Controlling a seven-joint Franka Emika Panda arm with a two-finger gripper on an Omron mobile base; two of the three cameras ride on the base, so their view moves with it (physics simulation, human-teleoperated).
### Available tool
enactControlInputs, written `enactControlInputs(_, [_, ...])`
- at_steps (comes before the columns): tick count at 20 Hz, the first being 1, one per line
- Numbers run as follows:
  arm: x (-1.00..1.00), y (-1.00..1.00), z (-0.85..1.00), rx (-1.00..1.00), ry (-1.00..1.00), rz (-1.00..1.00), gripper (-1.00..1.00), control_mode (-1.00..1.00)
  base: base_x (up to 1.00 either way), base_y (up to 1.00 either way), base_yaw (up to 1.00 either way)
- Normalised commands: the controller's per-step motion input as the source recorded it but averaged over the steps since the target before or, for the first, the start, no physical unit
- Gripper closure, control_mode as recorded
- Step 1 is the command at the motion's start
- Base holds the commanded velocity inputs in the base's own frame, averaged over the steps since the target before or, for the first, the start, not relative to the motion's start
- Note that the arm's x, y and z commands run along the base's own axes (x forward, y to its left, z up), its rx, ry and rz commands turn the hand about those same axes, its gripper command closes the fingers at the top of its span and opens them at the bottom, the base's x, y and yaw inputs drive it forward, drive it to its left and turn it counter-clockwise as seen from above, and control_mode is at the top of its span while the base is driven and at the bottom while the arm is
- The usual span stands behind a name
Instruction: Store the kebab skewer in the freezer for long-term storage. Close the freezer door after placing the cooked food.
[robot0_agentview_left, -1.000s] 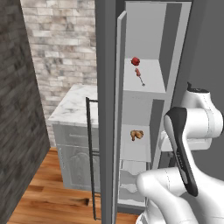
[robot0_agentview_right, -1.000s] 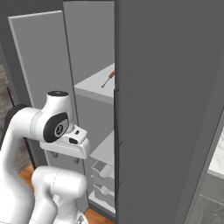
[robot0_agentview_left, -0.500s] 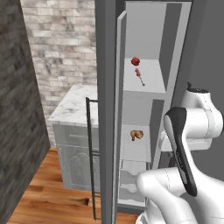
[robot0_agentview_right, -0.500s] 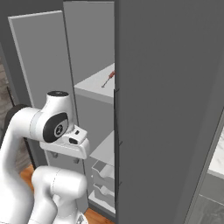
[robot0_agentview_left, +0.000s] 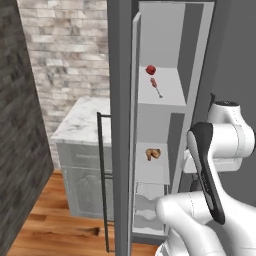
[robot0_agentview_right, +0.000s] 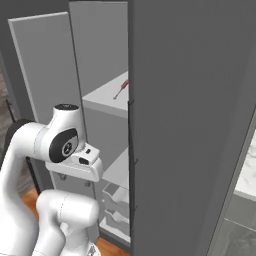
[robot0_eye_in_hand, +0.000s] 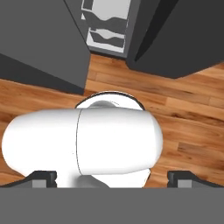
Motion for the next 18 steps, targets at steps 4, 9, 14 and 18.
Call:
enactControlInputs(4, [0.0,0.0,0.0,0.0,0.0,0.0,-1.0,1.0,-0.29,0.03,-0.17])
enactControlInputs(9, [0.0,0.0,0.0,0.0,0.0,0.0,-1.0,1.0,-0.45,0.15,-0.16])
enactControlInputs(14, [0.0,0.0,0.0,0.0,0.0,0.0,-1.0,1.0,-0.41,0.18,-0.18])
enactControlInputs(18, [0.0,0.0,0.0,0.0,0.0,0.0,-1.0,1.0,-0.3,0.15,-0.19])
